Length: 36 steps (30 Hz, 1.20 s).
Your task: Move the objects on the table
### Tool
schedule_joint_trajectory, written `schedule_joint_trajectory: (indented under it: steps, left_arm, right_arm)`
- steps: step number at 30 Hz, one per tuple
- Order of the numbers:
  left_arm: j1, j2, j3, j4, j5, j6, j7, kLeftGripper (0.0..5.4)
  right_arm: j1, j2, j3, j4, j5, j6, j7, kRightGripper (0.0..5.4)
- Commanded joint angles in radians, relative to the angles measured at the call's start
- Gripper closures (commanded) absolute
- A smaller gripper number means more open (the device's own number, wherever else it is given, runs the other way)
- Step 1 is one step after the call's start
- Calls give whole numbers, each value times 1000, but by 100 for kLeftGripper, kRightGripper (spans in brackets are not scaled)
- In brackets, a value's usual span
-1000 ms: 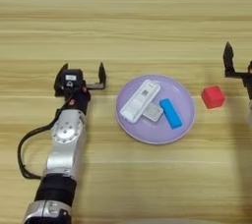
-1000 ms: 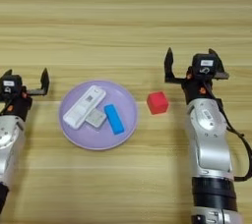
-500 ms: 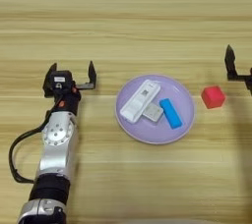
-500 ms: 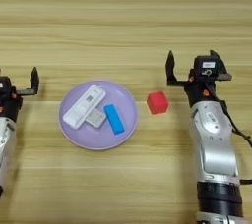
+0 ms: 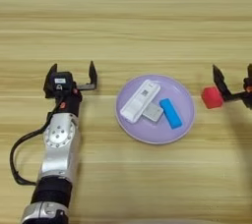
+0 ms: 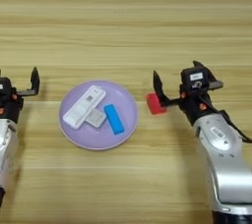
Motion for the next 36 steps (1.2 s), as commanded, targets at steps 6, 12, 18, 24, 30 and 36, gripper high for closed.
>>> schedule_joint_trajectory:
  steps: [6, 12, 18, 24, 30, 36]
  left_arm:
    - [7, -12, -3, -12, 15, 17, 16, 2]
    - [2, -5, 0, 2, 18, 17, 13, 2]
    - [-6, 4, 7, 29, 20, 15, 13, 2]
    - [-14, 12, 9, 52, 19, 6, 14, 2]
    - [-16, 19, 14, 58, 15, 0, 11, 2]
    - [-15, 22, 19, 56, 13, 1, 6, 2]
  right_arm:
    - [23, -44, 100, -117, 5, 161, 61, 0]
    - [21, -52, 173, -138, -3, 217, 85, 0]
    - [16, -50, 228, -113, -20, 225, 83, 0]
    - [-5, -40, 310, -80, -53, 224, 88, 0]
    - [-20, -54, 392, -31, -105, 205, 103, 0]
    - [-22, -63, 427, -10, -139, 205, 115, 0]
